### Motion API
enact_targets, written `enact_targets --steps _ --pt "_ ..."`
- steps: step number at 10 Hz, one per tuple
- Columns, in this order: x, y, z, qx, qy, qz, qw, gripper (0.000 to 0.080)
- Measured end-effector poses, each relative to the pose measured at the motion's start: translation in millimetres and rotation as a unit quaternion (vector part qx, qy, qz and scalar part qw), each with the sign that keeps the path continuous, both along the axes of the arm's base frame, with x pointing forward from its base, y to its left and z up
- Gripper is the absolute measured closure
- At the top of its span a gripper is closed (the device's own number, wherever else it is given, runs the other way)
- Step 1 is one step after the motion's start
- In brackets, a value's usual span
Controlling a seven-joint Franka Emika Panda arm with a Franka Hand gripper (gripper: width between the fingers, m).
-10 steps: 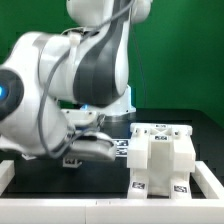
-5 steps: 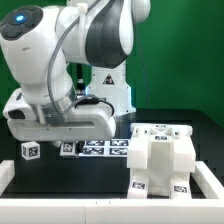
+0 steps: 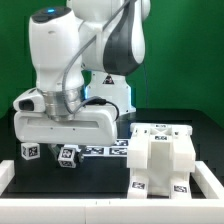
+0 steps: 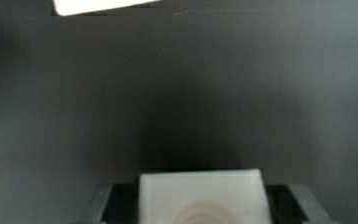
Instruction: Assemble chair
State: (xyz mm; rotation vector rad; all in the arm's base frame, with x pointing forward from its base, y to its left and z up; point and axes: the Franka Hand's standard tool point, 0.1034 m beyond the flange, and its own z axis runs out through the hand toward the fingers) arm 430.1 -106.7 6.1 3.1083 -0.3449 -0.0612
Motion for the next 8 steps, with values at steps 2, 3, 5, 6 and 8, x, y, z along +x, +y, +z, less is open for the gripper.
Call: enact_targets --steps 2,3,5,6,8 --pt "-6.4 -2.6 -0.4 -0.022 -0.031 0.004 0.999 0.0521" --pt "-5.6 -3.8 -0.3 -0.024 -0.034 0.004 0.999 0.0521" --pt "-5.6 -3.7 -0.4 -0.024 -0.033 0.004 0.999 0.0351" --pt "-5.6 -3.7 -0.4 -0.024 -0.033 0.004 0.999 0.02" --pt "-5.8 1.1 -0.9 -0.003 -0.008 0.001 1.0 0.0165"
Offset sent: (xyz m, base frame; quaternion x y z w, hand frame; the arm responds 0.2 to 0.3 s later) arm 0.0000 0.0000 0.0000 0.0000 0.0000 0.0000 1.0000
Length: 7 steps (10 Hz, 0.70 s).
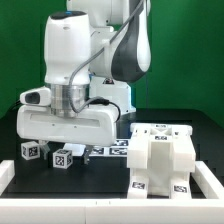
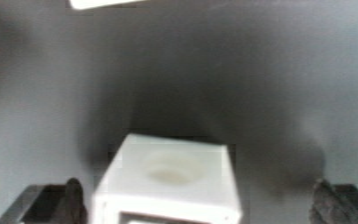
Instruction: Assemble chair
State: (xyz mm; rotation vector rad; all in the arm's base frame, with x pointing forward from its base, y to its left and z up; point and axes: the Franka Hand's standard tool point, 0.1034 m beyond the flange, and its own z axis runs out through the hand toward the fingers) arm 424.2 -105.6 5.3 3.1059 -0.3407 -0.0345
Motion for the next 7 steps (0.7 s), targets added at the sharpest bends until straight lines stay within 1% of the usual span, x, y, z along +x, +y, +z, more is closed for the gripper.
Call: enact_targets --steps 2,3,4,5,6,7 --pt "20.4 -8.6 15.6 0.033 0.038 0.0 0.999 0.0153" --pt "26.2 -9.2 23.7 0.056 0.091 0.006 0.994 0.0151" --pt "35.7 -13.3 31.0 0.069 0.141 0.015 0.987 0.0151" --pt "42.6 -17.0 29.5 0.085 0.184 0.014 0.979 0.0151" --pt "41.7 -17.0 28.4 0.099 0.232 0.015 0.967 0.0151" --pt "41.8 -16.5 28.2 0.112 0.29 0.016 0.95 0.0151"
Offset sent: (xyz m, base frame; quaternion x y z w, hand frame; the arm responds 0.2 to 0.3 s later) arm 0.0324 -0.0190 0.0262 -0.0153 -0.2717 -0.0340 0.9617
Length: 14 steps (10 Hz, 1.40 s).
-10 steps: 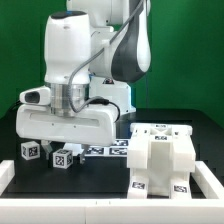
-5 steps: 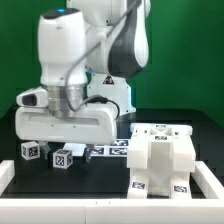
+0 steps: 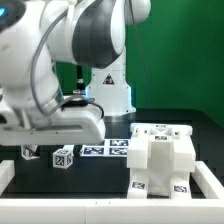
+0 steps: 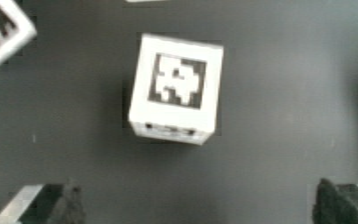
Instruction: Assemble chair
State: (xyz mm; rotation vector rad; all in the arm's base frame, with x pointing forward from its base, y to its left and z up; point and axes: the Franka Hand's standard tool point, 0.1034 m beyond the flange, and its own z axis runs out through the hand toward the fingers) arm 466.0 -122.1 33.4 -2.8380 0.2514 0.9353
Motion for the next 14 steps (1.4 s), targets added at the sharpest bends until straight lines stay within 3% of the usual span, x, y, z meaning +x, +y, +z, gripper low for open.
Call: enact_targets --steps 1,3,5,9,11,13,14 --pt "6.3 -1.0 -3.7 0.004 0.02 0.003 1.0 0.0151" --pt "-4.9 2.5 -3.7 0.022 0.087 0.0 0.996 0.0151" --pt "-15.9 -2.2 -10.0 0.017 0.193 -0.045 0.98 0.0151" --pt "-24.1 -8.2 -16.8 0.006 0.212 -0.066 0.975 0.0151" --pt "-38.4 -1.0 -25.8 -0.001 0.219 -0.068 0.973 0.0151" --pt "-38.2 -2.8 -25.6 -0.001 0.218 -0.07 0.973 0.0163" --pt "-38.5 -2.8 -25.7 -0.001 0.219 -0.07 0.973 0.0333"
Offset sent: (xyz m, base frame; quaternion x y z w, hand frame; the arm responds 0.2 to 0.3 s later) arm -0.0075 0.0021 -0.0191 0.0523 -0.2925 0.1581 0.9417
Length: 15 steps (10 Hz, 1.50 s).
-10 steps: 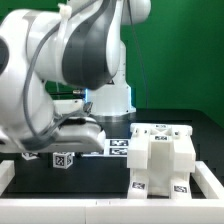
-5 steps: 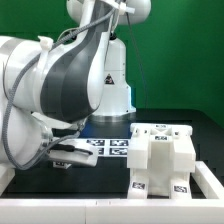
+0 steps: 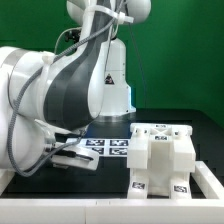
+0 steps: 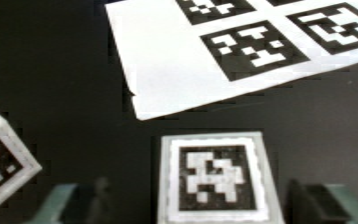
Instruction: Assemble chair
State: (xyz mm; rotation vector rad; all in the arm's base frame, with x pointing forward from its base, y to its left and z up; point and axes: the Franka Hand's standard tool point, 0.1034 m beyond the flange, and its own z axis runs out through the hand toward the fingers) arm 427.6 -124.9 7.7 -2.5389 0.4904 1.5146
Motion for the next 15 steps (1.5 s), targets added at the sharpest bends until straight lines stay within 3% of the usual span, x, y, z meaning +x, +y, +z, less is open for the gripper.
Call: enact_targets --steps 1,3,5,7,8,9,10,12,13,15 --pt "-0.1 -0.1 -0.1 0.0 0.0 0.0 1.0 0.052" --pt "2.7 1.7 2.4 -0.004 -0.011 0.002 1.0 0.0516" --pt "17.9 12.7 21.1 -0.007 -0.044 0.014 0.999 0.0516" --pt "43.0 32.6 76.0 -0.017 -0.139 0.04 0.989 0.0516" --pt "57.6 37.1 94.5 -0.023 -0.18 0.062 0.981 0.0516" --pt "69.0 38.3 95.3 -0.031 -0.227 0.071 0.971 0.0515" --pt "63.9 37.2 90.8 -0.036 -0.241 0.068 0.968 0.0515" --pt "74.2 38.1 92.5 -0.056 -0.299 0.075 0.95 0.0515" --pt "85.0 52.3 107.7 -0.069 -0.34 0.095 0.933 0.0515" --pt "109.2 86.2 157.4 -0.068 -0.412 0.118 0.901 0.0515"
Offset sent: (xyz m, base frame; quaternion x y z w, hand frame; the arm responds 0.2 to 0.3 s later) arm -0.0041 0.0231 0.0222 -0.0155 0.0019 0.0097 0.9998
